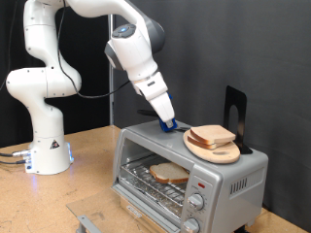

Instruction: Make a piece of toast with the oven

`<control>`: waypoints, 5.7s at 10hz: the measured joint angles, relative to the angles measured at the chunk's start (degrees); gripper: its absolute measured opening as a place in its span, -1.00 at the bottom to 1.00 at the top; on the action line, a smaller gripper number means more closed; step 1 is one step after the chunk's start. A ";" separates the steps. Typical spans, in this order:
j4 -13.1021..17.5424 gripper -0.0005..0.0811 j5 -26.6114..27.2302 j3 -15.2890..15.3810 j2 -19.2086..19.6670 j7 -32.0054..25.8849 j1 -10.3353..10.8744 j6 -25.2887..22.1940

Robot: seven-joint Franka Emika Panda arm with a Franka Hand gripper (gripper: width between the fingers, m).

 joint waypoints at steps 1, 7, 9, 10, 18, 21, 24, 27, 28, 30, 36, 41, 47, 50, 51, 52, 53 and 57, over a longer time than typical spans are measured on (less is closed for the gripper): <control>-0.40 0.99 -0.05 0.29 -0.27 -0.31 0.00 1.59; -1.98 0.99 0.28 1.05 -0.30 -1.30 0.00 6.59; -1.23 0.99 2.88 -1.06 -1.13 -3.49 0.04 3.65; -0.68 0.99 3.60 -2.54 -1.91 -4.08 0.01 1.06; 2.44 0.99 9.31 -16.25 -6.09 -9.66 -0.84 -19.87; 4.36 0.99 7.54 -23.16 -6.32 -12.19 -3.17 -29.80; 6.39 0.99 3.26 -28.16 -6.20 -13.76 -5.93 -36.74; 7.94 0.99 -1.92 -31.85 -6.01 -17.25 -8.10 -40.68; 8.38 0.99 -3.05 -33.07 -5.89 -19.27 -8.56 -42.13; 8.19 0.99 -2.32 -32.92 -5.74 -12.89 -8.61 -43.85; 5.69 0.99 -1.39 -36.05 -4.23 17.32 -16.10 -39.46; 7.85 0.99 -8.55 -35.39 -1.72 32.59 -17.07 -46.46; 6.61 0.99 -10.50 -36.87 8.71 26.20 -18.02 -31.41; 6.79 0.99 -10.96 -37.58 12.83 23.36 -18.31 -27.65; 6.80 0.99 -10.91 -37.58 12.80 23.37 -18.30 -27.82; 6.93 0.99 -10.59 -37.94 12.83 22.78 -18.34 -30.21; 6.84 0.99 -9.64 -38.64 13.02 21.32 -18.48 -31.59; 2.94 0.99 -4.80 -37.18 17.93 17.74 -17.58 -19.23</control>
